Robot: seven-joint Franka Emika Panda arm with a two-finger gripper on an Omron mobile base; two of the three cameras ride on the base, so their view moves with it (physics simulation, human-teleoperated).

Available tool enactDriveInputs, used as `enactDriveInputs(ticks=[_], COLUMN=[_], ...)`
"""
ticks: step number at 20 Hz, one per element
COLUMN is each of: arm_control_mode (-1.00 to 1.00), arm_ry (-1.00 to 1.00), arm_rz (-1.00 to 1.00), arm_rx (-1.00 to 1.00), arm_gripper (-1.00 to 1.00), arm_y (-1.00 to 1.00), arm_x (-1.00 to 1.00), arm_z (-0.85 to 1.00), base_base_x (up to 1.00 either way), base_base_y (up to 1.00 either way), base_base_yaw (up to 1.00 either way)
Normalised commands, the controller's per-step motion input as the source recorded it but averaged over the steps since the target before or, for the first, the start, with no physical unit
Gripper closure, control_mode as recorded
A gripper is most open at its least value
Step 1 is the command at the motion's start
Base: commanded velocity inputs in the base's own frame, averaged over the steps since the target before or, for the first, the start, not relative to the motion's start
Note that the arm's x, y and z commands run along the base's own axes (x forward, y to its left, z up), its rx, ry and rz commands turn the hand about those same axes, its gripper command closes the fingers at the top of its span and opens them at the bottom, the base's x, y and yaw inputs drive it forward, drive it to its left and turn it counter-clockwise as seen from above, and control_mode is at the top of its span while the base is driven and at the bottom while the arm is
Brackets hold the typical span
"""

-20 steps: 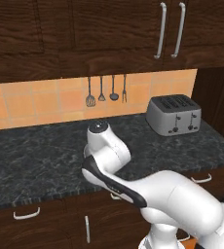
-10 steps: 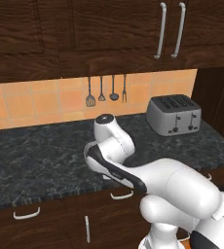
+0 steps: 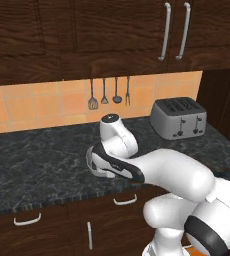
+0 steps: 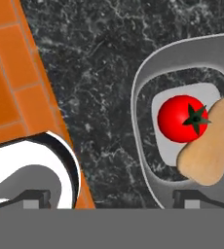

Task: Take the meat container that has the fish and place it on the second highest rack of the freezer. Then take the vegetable container that has the tomato and squash and place it on the highest rack of the freezer.

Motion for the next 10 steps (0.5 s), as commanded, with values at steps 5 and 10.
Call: enactDriveInputs(ticks=[5, 10], arm_control_mode=[-1.00, -1.00], arm_ry=[0.00, 0.01], arm_rz=[-0.06, -0.06], arm_rx=[0.00, 0.00], arm_gripper=[-1.00, -1.00], arm_y=[0.00, 0.00], arm_x=[0.32, 0.21], arm_z=[-0.30, -0.40], base_base_x=[0.00, 0.00], base_base_y=[0.00, 0.00], base_base_yaw=[0.00, 0.00])
